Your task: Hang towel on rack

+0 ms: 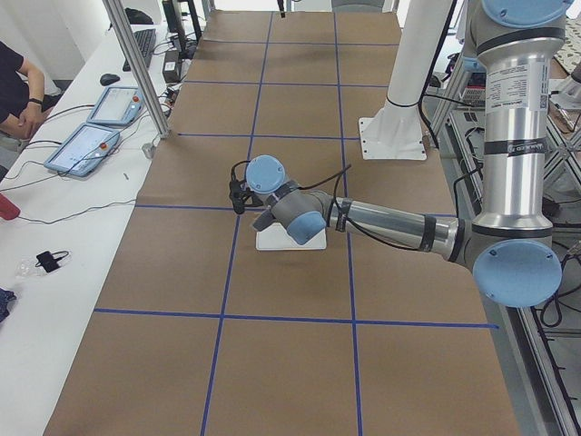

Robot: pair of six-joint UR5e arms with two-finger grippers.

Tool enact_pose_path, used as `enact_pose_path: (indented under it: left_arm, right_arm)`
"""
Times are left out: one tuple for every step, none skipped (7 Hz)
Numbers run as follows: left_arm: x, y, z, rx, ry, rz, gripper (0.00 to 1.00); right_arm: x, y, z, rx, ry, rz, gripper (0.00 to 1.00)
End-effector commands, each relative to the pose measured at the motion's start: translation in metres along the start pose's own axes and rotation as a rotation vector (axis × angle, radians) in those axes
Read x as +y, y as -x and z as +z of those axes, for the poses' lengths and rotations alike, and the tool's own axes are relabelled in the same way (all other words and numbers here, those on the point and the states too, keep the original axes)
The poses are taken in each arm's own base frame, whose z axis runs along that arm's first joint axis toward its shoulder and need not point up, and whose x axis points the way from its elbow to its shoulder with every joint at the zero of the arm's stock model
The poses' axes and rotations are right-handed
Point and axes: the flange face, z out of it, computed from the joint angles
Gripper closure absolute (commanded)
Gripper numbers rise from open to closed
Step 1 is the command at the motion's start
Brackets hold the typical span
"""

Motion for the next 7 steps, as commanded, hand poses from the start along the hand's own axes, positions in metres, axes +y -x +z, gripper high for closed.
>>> enact_pose_path:
  left_arm:
    - [0.015, 0.028, 0.010, -0.019, 0.028, -0.033, 1.00]
    - [0.016, 0.026, 0.019, -0.028, 0.047, -0.040, 1.00]
    - [0.016, 0.025, 0.030, -0.050, 0.041, -0.033, 1.00]
    - [0.018, 0.024, 0.040, -0.065, 0.049, -0.028, 1.00]
    - [0.017, 0.021, 0.049, -0.081, 0.044, -0.016, 1.00]
    - [0.015, 0.021, 0.057, -0.096, 0.037, -0.004, 0.32]
    - [0.010, 0.025, 0.059, -0.125, -0.008, 0.006, 0.17]
  right_arm:
    - [0.004, -0.006, 0.003, 0.002, 0.006, 0.015, 0.00]
    - [0.003, -0.006, 0.002, -0.001, 0.002, 0.014, 0.00]
    - [0.004, -0.006, 0.002, -0.006, 0.002, 0.012, 0.00]
    - [0.003, -0.006, 0.002, -0.001, 0.000, 0.012, 0.00]
    - [0.003, -0.007, 0.003, -0.001, 0.001, 0.013, 0.00]
    - [0.003, -0.008, 0.004, 0.003, 0.002, 0.014, 0.00]
    - [-0.001, -0.004, 0.000, 0.005, -0.008, 0.002, 0.00]
